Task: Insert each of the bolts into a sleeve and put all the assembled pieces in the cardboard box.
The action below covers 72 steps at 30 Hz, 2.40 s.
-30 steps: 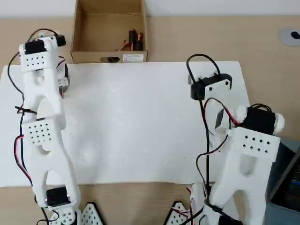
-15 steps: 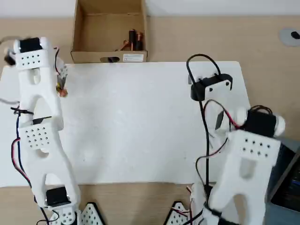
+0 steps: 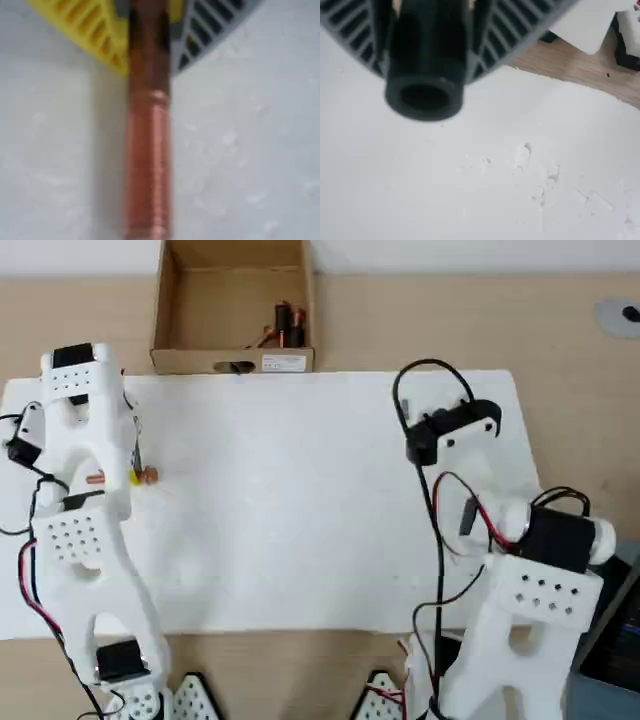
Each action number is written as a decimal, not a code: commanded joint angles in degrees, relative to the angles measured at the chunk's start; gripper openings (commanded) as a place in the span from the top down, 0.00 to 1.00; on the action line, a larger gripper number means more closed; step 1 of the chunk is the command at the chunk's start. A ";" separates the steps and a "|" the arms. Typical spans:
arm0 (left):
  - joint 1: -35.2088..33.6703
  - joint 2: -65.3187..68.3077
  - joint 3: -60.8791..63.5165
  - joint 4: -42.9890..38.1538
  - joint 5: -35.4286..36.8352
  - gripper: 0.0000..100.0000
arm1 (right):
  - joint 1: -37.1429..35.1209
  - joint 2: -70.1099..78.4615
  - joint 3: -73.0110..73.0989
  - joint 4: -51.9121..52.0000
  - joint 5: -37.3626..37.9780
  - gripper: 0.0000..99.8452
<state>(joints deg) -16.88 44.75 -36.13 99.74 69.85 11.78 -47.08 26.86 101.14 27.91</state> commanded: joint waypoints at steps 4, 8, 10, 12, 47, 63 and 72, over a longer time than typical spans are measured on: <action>-0.53 -8.57 -0.09 0.70 2.81 1.00 | 0.84 -1.10 -0.22 1.23 0.35 0.99; -0.53 -9.71 -0.18 0.70 2.64 1.00 | 0.84 -1.10 -0.22 1.23 0.35 0.99; -0.53 -9.45 0.09 0.70 2.55 1.00 | 0.84 -1.10 -0.22 1.23 0.35 0.99; -0.53 -9.45 0.35 0.70 0.44 0.99 | 0.84 -1.10 -0.22 1.23 0.35 0.99; -1.05 -22.64 -7.65 0.79 -50.46 0.81 | 0.84 -1.27 -0.22 1.23 0.26 0.99; -0.97 -23.25 -4.40 0.79 -113.67 0.89 | 0.84 -1.27 -0.13 1.23 0.18 0.99; 0.70 -23.52 4.75 0.79 -137.14 0.89 | 0.84 -1.27 -0.13 1.23 0.18 0.99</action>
<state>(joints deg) -17.41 24.70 -33.14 99.91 -61.85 11.78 -47.08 26.86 101.23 27.91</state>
